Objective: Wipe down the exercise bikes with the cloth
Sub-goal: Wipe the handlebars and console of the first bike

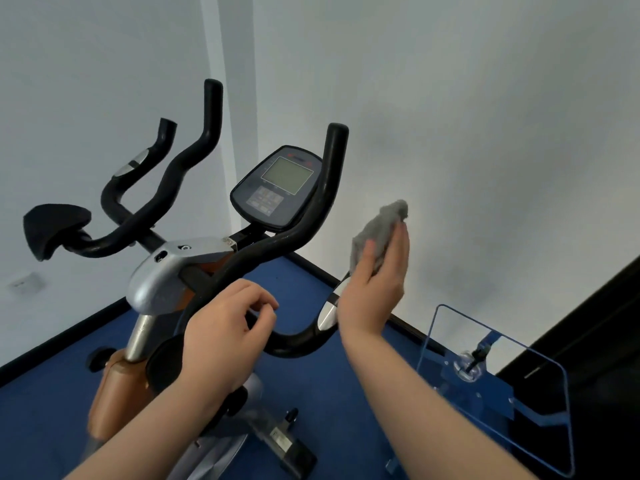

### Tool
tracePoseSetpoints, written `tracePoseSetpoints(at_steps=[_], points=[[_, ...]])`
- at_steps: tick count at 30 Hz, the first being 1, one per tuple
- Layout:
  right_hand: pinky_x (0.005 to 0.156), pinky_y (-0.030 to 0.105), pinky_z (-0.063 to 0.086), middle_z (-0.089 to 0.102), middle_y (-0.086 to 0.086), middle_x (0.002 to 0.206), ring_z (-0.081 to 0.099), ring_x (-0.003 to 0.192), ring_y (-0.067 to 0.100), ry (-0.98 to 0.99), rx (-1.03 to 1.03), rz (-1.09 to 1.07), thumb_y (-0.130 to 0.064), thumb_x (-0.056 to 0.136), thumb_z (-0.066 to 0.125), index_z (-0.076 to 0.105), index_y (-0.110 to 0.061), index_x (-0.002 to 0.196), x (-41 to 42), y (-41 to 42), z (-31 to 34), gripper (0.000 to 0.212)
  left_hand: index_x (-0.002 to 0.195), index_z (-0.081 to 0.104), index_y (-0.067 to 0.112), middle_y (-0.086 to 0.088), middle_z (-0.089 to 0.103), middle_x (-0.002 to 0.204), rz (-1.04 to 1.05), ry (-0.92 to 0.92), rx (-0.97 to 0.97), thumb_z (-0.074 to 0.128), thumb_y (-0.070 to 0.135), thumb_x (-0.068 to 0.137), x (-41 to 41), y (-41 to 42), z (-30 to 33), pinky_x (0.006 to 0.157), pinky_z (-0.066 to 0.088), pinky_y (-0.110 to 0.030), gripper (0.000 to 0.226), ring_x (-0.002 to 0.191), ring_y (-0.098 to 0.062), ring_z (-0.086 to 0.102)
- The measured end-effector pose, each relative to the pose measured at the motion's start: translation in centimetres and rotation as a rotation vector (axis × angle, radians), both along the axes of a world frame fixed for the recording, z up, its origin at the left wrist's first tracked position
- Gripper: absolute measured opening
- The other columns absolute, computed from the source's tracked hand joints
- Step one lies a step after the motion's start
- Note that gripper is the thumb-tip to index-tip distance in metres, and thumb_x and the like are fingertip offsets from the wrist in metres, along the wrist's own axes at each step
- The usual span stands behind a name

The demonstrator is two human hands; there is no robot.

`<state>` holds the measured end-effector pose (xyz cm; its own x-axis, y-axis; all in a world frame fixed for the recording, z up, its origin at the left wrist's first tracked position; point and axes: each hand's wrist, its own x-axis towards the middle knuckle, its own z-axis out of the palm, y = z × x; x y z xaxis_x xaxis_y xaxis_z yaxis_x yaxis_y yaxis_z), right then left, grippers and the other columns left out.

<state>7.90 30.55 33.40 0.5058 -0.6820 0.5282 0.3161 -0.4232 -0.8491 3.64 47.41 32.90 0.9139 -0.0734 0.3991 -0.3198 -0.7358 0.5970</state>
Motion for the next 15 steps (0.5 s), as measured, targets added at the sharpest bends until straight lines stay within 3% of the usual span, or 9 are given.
tracePoseSetpoints(at_steps=[2,4,6,9,11,12,14,15], points=[[0.118,0.026,0.019,0.035,-0.002,0.152,0.024,0.143,0.010,0.047,-0.199,0.090,-0.005,0.091,0.054,0.053,-0.019,0.133,-2.3,1.6,-2.0,0.045,0.077,0.061,0.035,0.022,0.060,0.088,0.000,-0.014,-0.018,0.057,0.023,0.083,0.1,0.0,0.0,0.058,0.036,-0.011,0.013,0.086,0.005,0.056],[0.121,0.040,0.005,0.044,0.000,0.147,0.022,0.145,0.019,0.136,-0.506,0.173,-0.010,0.087,0.057,0.061,-0.019,0.124,-4.6,2.4,-3.5,0.039,0.078,0.061,0.036,0.023,0.059,0.090,-0.006,-0.040,-0.034,0.055,0.025,0.084,0.0,0.0,-0.1,0.059,0.040,-0.012,0.013,0.087,0.003,0.056],[0.120,0.044,0.002,0.054,-0.004,0.138,0.028,0.142,0.019,0.204,-0.825,0.309,-0.024,0.090,0.052,0.062,-0.021,0.122,-6.5,2.0,-3.9,0.034,0.080,0.062,0.034,0.021,0.059,0.093,-0.011,-0.082,-0.091,0.052,0.026,0.085,-0.1,0.1,-0.2,0.060,0.046,-0.018,0.013,0.085,-0.002,0.059],[0.120,0.041,0.005,0.055,-0.012,0.136,0.034,0.138,0.011,0.317,-1.117,0.530,-0.040,0.100,0.030,0.054,-0.026,0.132,-7.2,-0.8,-2.2,0.042,0.086,0.065,0.025,0.018,0.059,0.099,0.035,-0.162,-0.174,0.048,0.025,0.085,-0.6,0.6,-0.4,0.072,0.048,-0.023,0.017,0.090,-0.005,0.059],[0.117,0.040,0.016,0.056,-0.015,0.134,0.044,0.131,0.008,0.310,-1.230,0.609,-0.040,0.099,0.031,0.053,-0.029,0.133,-7.0,-2.3,-0.6,0.041,0.088,0.066,0.023,0.013,0.061,0.102,0.164,-0.215,-0.064,0.046,0.023,0.086,-1.1,1.5,-1.1,0.079,0.044,-0.025,0.020,0.093,-0.006,0.056],[0.113,0.039,0.029,0.060,-0.015,0.129,0.053,0.122,0.007,0.299,-1.268,0.627,-0.038,0.096,0.038,0.057,-0.030,0.129,-6.8,-2.3,-0.1,0.039,0.090,0.066,0.023,0.012,0.061,0.105,0.251,-0.216,-0.007,0.046,0.022,0.086,-1.3,2.0,-1.6,0.081,0.039,-0.026,0.020,0.095,-0.009,0.056],[0.087,0.031,0.053,0.069,-0.016,0.114,0.067,0.097,0.010,0.336,-1.330,0.600,-0.037,0.088,0.051,0.064,-0.031,0.119,-6.2,-0.6,1.0,0.033,0.095,0.064,0.025,0.010,0.059,0.110,0.431,-0.170,0.018,0.049,0.017,0.089,-1.8,2.8,-2.3,0.086,0.031,-0.027,0.019,0.100,-0.013,0.052],[0.073,0.029,0.052,0.070,-0.015,0.108,0.069,0.089,0.015,0.417,-1.361,0.597,-0.038,0.090,0.051,0.062,-0.032,0.119,-5.6,1.0,1.4,0.032,0.097,0.064,0.025,0.010,0.057,0.112,0.502,-0.148,0.004,0.049,0.016,0.090,-1.9,3.0,-2.6,0.087,0.030,-0.028,0.019,0.102,-0.014,0.051]])
